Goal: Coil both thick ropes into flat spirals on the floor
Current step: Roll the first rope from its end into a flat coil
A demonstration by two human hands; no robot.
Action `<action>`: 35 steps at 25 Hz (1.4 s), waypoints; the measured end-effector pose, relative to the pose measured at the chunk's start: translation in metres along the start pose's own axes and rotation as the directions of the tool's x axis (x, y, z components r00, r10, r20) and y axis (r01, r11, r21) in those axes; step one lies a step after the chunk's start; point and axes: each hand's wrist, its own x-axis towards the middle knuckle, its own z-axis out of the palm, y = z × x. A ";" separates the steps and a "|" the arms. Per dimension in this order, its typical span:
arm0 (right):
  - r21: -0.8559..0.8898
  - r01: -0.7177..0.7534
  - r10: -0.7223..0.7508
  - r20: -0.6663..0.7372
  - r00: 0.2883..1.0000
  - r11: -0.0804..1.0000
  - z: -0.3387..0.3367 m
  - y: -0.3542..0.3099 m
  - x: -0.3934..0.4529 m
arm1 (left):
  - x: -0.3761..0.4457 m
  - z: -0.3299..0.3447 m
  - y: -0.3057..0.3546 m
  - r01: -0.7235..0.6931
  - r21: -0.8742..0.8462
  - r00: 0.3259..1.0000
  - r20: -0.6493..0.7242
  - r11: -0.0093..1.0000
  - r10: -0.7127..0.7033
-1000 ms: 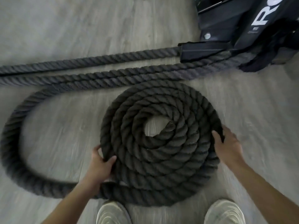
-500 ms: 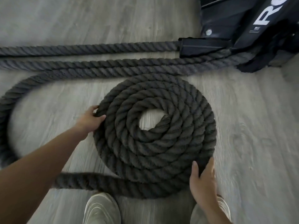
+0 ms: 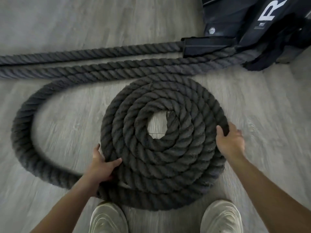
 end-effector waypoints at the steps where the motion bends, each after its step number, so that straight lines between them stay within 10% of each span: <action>1: 0.016 -0.041 0.041 -0.014 0.999 0.999 0.004 0.005 -0.013 | 0.009 -0.005 0.007 -0.012 -0.025 1.000 0.015 1.000 0.013; 8: 0.060 -0.059 0.054 0.086 0.995 0.996 0.030 0.038 -0.134 | 0.077 -0.024 0.083 -0.197 0.119 0.979 -0.024 0.973 0.201; 18: 0.025 0.158 -0.159 0.273 0.949 0.987 -0.022 0.011 0.008 | 0.012 -0.013 -0.001 -0.046 0.178 0.997 -0.057 0.983 0.057; 27: 0.164 -0.154 0.136 0.116 0.984 0.974 0.023 0.025 -0.109 | 0.065 -0.030 0.065 -0.159 0.073 0.978 -0.129 0.985 0.167; 35: 0.033 -0.002 -0.001 0.105 0.994 0.999 0.011 0.030 -0.073 | 0.053 -0.030 0.035 -0.179 0.294 0.960 -0.155 0.939 0.231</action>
